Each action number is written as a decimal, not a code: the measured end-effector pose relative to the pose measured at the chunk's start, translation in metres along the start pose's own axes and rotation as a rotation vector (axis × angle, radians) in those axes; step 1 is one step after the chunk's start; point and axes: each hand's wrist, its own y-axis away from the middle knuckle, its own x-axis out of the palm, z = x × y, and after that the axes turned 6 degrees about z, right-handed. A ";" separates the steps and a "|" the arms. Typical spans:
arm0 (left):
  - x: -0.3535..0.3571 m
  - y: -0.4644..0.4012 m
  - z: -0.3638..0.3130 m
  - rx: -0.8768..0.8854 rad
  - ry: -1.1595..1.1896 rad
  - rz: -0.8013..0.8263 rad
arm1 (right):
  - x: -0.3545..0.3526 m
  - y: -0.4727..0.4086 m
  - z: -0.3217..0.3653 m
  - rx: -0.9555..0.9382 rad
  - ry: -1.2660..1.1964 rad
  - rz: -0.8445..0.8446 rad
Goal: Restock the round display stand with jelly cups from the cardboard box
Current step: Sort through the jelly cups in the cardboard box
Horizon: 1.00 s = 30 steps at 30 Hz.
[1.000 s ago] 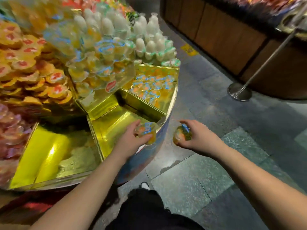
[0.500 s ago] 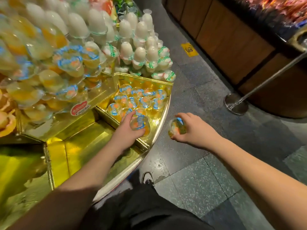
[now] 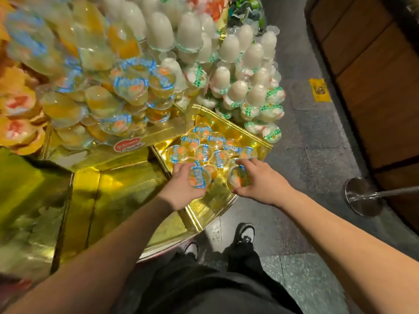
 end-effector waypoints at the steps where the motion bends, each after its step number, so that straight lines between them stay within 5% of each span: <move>1: 0.004 -0.003 0.000 -0.019 -0.009 -0.029 | -0.001 -0.009 -0.005 -0.026 0.025 0.019; 9: 0.056 -0.015 -0.015 -0.188 0.027 -0.267 | 0.004 -0.069 -0.039 -0.239 0.161 0.151; 18: 0.108 -0.033 -0.018 -0.414 -0.143 -0.295 | 0.023 -0.109 -0.063 -0.375 0.305 0.276; 30: 0.132 -0.071 0.012 -0.529 -0.095 -0.252 | 0.059 -0.141 -0.054 -0.315 0.480 0.422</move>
